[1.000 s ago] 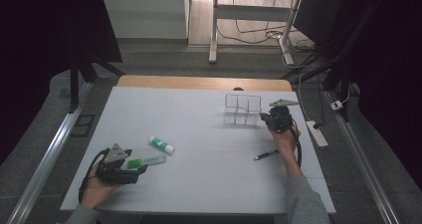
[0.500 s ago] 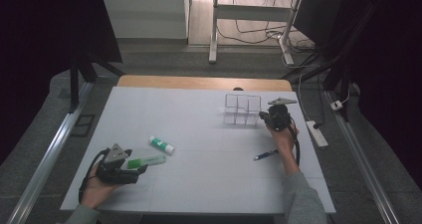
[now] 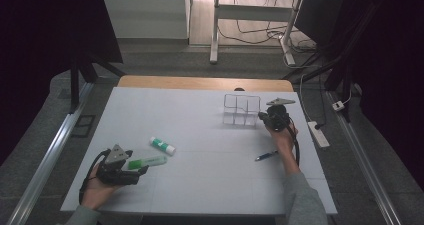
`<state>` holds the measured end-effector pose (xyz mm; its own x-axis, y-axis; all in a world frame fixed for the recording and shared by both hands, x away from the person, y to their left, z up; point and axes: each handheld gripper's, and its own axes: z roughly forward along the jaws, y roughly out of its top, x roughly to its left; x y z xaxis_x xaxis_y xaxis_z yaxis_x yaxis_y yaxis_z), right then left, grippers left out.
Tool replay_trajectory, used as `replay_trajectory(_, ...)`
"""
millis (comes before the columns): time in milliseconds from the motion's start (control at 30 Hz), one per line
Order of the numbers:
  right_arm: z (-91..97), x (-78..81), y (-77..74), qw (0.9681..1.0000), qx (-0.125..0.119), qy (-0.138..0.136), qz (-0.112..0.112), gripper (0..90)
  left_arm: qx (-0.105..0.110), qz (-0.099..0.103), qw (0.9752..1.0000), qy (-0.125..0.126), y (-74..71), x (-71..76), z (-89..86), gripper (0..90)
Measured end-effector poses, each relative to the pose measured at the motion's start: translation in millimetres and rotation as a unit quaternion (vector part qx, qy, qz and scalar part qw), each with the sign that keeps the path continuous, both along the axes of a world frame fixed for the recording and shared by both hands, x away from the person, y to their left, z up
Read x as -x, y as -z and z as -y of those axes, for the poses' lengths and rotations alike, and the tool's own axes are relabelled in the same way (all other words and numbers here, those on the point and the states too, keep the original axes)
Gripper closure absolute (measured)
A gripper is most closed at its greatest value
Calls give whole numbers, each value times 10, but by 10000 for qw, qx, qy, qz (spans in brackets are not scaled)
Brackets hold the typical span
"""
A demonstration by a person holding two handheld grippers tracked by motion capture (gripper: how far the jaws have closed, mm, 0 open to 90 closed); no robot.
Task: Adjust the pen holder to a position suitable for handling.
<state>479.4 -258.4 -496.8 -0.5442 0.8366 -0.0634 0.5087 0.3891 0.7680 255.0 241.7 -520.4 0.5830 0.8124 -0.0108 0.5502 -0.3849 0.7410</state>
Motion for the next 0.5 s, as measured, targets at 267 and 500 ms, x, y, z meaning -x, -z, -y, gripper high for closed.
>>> replay_trajectory(267, -53, -13, 2, 10000, 76, -31, 6, 893, -6, -13, 10000, 4, 3, -1, 2, 182)
replay_trajectory(500, -118, -28, -1, 9999, 64, -92, 24, 893, -6, -2, 10000, 6, 0, 4, 7, 183)
